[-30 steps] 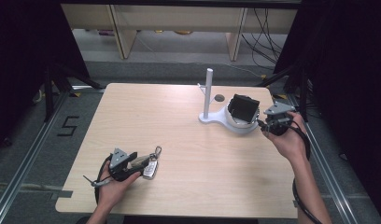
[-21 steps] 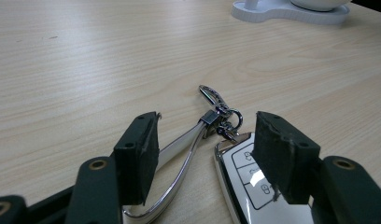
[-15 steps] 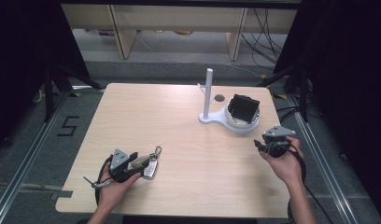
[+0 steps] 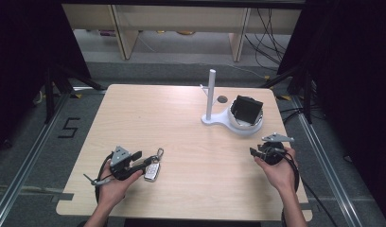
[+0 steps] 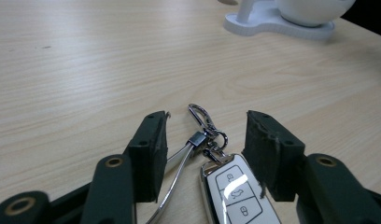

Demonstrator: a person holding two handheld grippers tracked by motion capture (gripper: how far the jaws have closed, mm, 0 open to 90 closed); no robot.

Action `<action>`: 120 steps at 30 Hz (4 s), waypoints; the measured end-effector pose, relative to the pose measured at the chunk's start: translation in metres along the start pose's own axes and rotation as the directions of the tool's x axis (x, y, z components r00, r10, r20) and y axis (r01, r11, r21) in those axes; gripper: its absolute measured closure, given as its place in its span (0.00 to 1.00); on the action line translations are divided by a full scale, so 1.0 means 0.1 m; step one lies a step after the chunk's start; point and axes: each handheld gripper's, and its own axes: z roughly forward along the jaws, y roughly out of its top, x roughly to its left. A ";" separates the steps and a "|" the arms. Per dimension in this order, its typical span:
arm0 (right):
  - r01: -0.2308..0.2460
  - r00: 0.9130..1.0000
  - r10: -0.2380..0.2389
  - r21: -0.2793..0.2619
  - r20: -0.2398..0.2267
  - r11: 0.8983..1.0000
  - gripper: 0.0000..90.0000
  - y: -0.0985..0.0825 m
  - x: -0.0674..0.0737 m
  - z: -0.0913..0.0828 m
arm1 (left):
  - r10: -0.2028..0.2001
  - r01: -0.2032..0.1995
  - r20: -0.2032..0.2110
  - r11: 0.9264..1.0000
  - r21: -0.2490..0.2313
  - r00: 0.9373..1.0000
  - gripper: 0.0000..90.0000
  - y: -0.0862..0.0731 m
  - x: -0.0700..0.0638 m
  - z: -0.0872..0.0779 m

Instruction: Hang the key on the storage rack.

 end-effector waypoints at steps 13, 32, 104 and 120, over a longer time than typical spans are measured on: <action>0.018 1.000 -0.018 0.015 -0.008 1.000 0.66 -0.01 -0.03 0.00 | 0.038 -0.049 0.050 0.965 0.258 0.998 0.60 0.33 0.04 0.37; 0.003 1.000 -0.002 0.025 -0.014 1.000 0.64 0.00 0.01 -0.02 | -0.065 0.042 0.045 0.919 0.391 0.997 0.65 0.32 0.10 0.60; 0.033 0.999 -0.033 0.045 -0.010 0.998 0.62 -0.04 0.03 0.03 | 0.111 -0.112 0.015 0.993 0.047 0.994 0.96 0.51 -0.11 0.55; 0.025 1.000 -0.024 0.049 -0.006 0.999 0.61 -0.05 0.04 0.03 | 0.168 -0.172 -0.049 0.982 -0.079 0.985 0.96 0.70 -0.19 0.67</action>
